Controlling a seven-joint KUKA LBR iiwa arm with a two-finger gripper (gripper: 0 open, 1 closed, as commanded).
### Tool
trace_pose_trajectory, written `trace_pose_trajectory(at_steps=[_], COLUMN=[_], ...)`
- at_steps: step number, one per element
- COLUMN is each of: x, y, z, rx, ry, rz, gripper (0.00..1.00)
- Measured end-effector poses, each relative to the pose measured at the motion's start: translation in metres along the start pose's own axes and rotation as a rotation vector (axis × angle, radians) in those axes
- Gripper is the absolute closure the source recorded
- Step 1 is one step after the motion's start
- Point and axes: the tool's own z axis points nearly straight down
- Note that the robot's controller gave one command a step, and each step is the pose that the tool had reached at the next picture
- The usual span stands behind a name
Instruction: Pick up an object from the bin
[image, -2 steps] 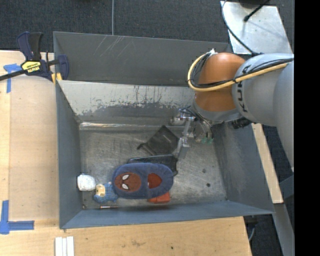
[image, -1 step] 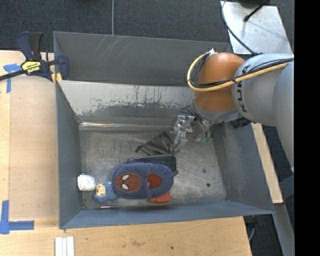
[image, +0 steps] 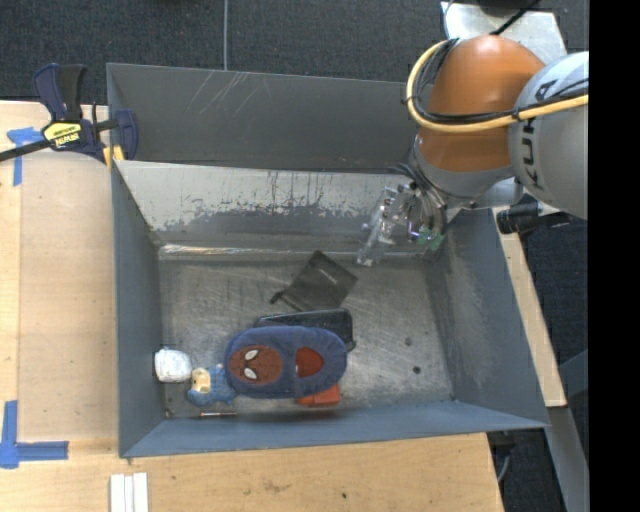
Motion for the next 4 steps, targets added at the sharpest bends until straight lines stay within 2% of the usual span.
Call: trace_pose_trajectory(at_steps=[1,2,3,4], x=[0.001,0.047,0.031,0.01], y=[-0.001,0.053,0.047,0.053], z=[0.004,0.073,0.098,0.106], rx=[0.003,0.003,-0.003,-0.01], ry=[0.007,0.016,0.0,0.007], rz=[-0.001,-0.007,-0.187,-0.543], gripper=[0.0,0.0,0.0,0.0])
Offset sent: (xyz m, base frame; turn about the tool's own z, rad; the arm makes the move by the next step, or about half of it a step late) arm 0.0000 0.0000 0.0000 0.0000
